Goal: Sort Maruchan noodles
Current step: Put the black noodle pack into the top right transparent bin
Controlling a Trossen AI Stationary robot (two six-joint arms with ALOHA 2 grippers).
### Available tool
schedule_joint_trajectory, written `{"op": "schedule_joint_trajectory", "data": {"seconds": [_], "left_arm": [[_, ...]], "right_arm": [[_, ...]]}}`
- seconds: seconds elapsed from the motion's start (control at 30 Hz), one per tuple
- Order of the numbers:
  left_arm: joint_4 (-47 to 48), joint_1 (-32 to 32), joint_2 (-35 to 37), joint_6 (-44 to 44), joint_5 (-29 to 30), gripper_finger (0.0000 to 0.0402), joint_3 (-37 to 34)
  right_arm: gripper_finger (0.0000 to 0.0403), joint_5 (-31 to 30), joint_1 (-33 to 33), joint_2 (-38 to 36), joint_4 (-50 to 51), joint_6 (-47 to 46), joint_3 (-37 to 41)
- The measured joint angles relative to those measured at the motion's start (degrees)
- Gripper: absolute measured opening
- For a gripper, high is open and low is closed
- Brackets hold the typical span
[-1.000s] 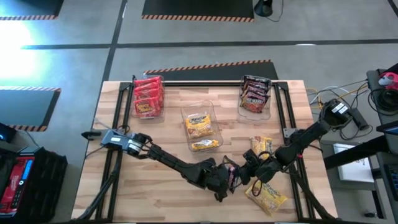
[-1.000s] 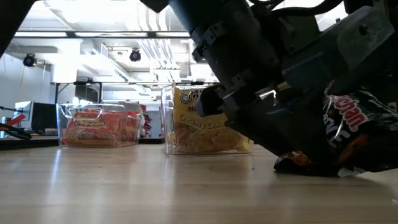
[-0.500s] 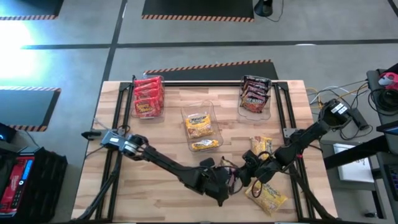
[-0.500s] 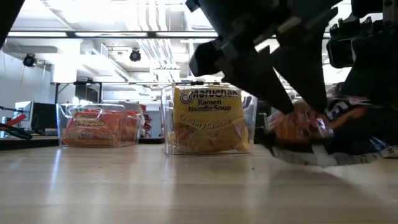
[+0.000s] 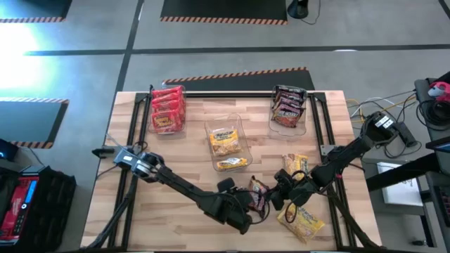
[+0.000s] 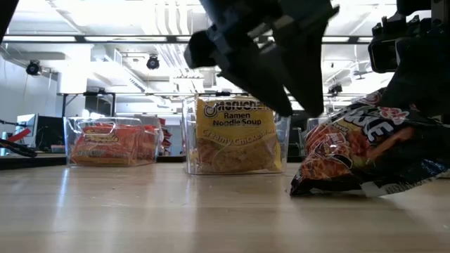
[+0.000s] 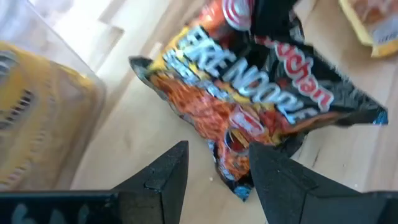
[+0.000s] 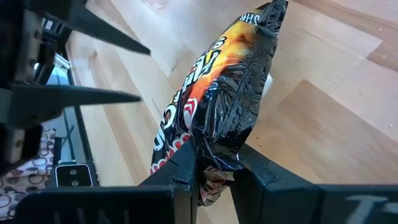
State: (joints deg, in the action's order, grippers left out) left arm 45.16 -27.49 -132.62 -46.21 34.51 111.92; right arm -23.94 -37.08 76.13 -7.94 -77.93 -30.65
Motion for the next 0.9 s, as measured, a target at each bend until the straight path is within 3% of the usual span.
{"op": "schedule_joint_trajectory", "data": {"seconds": [0.23, 0.43, 0.6, 0.9], "left_arm": [[2.89, 0.36, 2.67, 3.43, 0.67, 0.0153, -0.12], [5.95, 0.93, 4.89, 6.46, -0.90, 0.0153, -0.22], [7.80, 1.79, 8.28, 9.91, -1.35, 0.0153, -0.22], [12.14, 3.33, 16.00, 14.57, 0.09, 0.0153, -1.62]], "right_arm": [[0.0055, 0.23, 0.13, -1.39, 2.20, 1.07, -2.29], [0.0055, 0.60, 2.22, -2.50, 12.52, 3.44, -7.41], [0.0055, 4.60, 5.77, -2.79, 19.73, 10.59, -13.99], [0.0055, 9.54, 12.53, -2.95, 46.20, 22.35, -29.53]]}}
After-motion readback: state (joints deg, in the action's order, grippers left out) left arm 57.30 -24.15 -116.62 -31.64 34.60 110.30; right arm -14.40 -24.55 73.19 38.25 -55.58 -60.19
